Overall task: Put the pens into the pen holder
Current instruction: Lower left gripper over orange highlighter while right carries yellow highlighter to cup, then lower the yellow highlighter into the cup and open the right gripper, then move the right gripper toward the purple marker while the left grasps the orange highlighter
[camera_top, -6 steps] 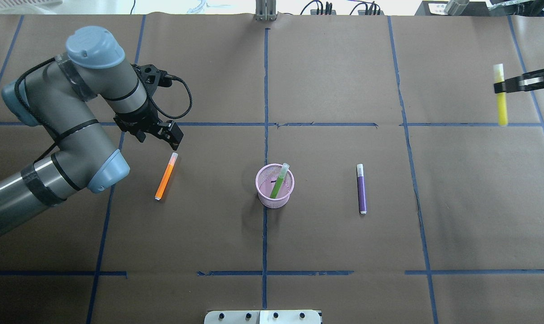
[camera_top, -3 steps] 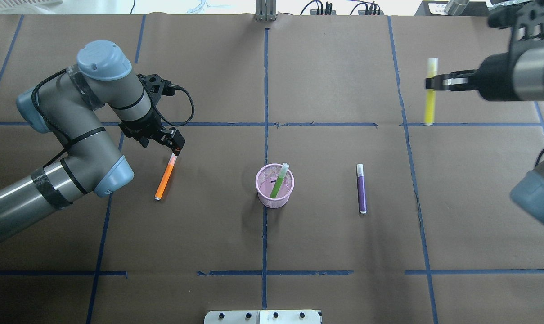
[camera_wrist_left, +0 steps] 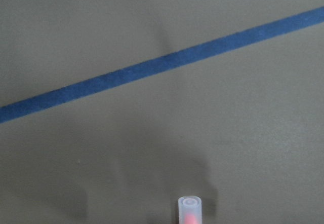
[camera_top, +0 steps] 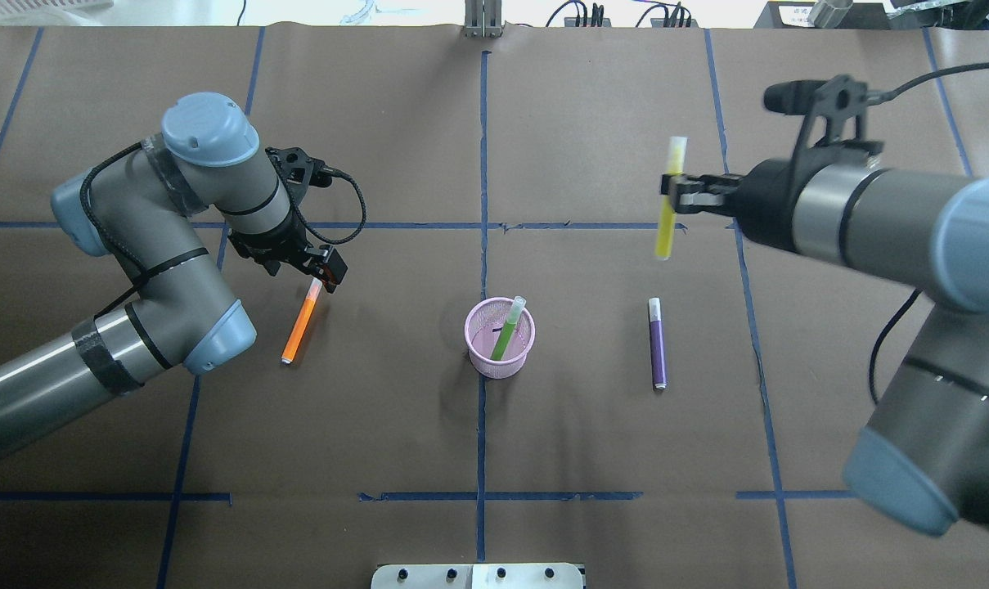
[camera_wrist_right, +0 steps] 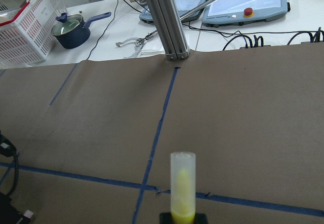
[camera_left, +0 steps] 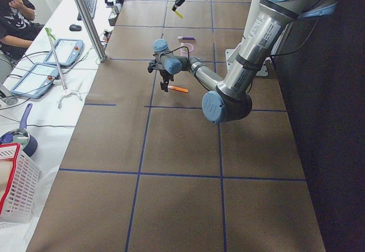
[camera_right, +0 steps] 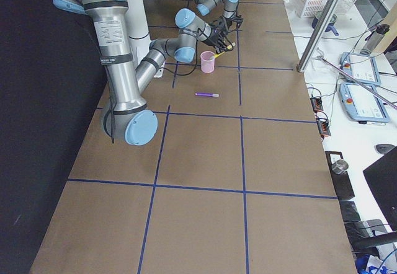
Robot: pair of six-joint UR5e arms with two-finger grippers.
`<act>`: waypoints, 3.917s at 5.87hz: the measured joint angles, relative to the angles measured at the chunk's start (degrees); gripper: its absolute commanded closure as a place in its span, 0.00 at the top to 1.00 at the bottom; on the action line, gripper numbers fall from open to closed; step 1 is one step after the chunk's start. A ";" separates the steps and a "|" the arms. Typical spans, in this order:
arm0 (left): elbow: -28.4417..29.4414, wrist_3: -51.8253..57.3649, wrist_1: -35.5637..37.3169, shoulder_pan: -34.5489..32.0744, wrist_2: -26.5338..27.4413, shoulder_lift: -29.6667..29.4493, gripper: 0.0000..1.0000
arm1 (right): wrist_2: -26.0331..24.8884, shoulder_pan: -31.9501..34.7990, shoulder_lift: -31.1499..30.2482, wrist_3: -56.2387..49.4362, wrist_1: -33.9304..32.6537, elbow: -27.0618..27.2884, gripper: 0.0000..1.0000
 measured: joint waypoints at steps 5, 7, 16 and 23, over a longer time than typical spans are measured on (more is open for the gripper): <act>-0.50 0.15 0.00 1.02 0.89 0.23 1.00 | -26.17 -14.80 9.03 1.72 -9.62 -3.49 0.00; -0.88 0.11 -0.01 1.03 0.89 0.37 1.00 | -27.69 -12.99 14.89 1.49 -9.25 -11.55 0.00; -1.17 0.18 -0.01 1.08 0.90 0.39 1.00 | -27.54 -18.73 15.66 5.58 -5.01 -21.77 0.17; -1.09 0.44 0.06 1.08 0.82 0.45 1.00 | -16.80 -12.36 15.97 4.89 -11.20 -17.77 1.00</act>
